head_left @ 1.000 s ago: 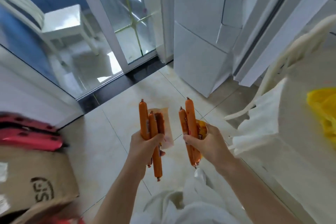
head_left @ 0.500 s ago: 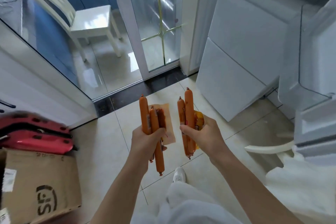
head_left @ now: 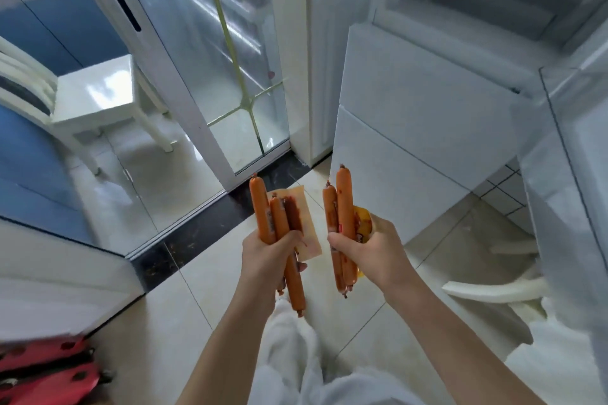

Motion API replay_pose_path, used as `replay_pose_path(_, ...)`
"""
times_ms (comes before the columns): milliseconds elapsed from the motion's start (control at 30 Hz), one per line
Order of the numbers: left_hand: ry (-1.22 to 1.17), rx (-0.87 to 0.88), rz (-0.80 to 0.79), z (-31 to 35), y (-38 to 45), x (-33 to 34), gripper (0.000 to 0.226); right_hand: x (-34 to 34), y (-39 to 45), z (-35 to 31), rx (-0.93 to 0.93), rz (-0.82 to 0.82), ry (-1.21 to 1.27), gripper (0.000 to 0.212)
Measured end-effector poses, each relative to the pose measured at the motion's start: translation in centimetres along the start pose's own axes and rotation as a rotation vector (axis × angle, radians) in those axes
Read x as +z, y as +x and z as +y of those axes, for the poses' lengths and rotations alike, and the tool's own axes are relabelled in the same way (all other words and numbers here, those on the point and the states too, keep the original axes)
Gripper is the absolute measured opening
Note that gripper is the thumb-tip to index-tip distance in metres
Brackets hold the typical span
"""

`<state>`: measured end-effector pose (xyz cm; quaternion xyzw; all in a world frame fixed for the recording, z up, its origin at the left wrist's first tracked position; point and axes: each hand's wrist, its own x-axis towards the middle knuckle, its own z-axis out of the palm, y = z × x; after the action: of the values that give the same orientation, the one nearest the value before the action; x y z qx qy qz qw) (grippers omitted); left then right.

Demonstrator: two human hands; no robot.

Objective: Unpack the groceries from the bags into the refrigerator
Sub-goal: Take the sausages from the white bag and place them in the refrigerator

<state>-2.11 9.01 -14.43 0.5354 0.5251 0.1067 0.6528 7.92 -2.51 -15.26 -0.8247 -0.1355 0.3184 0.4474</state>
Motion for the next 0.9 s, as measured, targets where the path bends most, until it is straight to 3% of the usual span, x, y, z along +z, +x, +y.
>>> replay_pose_path(267, 0.171, 0.083, -0.238, 9.9, 10.1, 3.0, 0.008, -1.6, 9.0, -5.9, 0.045, 0.286, 0.166, 0.026)
replay_pose_path(467, 0.243, 0.214, -0.473, 20.4, 16.1, 9.1, 0.007, -6.6, 14.3, -11.4, -0.003, 0.575, 0.241, 0.020)
replay_pose_path(700, 0.224, 0.460, -0.706, 32.1, 17.1, 19.2, 0.007, -17.7, 18.3, -18.3, -0.189, 0.914, 0.244, 0.011)
replay_pose_path(900, 0.045, 0.663, -0.784, 41.6, 15.0, 26.9, 0.007, -26.9, 21.5, -24.8, -0.417, 1.085, 0.238, 0.012)
